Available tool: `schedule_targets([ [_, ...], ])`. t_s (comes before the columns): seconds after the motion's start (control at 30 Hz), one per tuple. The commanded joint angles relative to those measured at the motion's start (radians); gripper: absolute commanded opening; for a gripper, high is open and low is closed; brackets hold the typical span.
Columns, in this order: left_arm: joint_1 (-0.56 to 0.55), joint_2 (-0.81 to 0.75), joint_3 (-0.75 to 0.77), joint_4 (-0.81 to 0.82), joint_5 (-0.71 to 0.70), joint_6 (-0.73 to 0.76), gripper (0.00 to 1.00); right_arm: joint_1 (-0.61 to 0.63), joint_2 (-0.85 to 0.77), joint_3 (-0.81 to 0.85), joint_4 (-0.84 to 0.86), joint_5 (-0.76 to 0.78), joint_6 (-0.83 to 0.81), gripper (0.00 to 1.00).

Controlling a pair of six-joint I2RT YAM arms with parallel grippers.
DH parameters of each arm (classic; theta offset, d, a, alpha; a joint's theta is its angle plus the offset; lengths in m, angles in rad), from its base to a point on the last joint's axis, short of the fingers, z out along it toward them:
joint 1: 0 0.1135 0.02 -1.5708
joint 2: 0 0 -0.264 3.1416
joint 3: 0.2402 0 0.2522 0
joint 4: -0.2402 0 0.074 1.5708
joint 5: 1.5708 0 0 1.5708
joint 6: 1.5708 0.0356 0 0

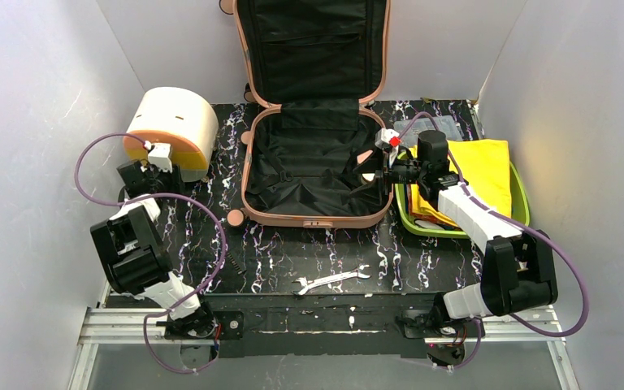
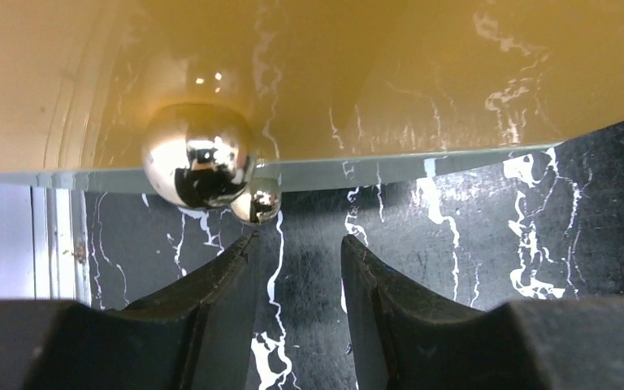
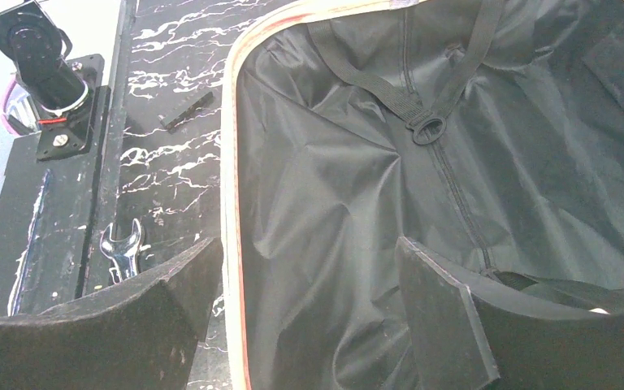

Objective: Open, take out, and arrange the luggage
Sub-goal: Move the storage box to the corner of the board.

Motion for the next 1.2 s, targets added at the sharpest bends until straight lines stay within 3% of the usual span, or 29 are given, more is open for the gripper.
schedule_targets([
  [0.0,0.025,-0.026,-0.046,0.142,0.089,-0.042,0.39,-0.006,0.003,0.000,0.027,-0.010,-0.010,0.86],
  [0.17,0.100,-0.037,-0.102,0.251,0.180,-0.118,0.46,-0.006,0.002,0.000,0.027,-0.011,-0.009,0.86],
  [0.43,0.142,-0.009,-0.146,0.393,0.179,-0.160,0.50,-0.006,-0.007,0.000,0.027,-0.010,-0.005,0.87],
  [0.63,0.142,0.031,-0.124,0.440,0.240,-0.234,0.49,-0.009,-0.007,-0.002,0.027,-0.007,-0.004,0.87],
  [1.17,0.124,0.127,-0.100,0.525,0.200,-0.251,0.44,-0.009,0.015,-0.001,0.027,-0.004,-0.005,0.87],
])
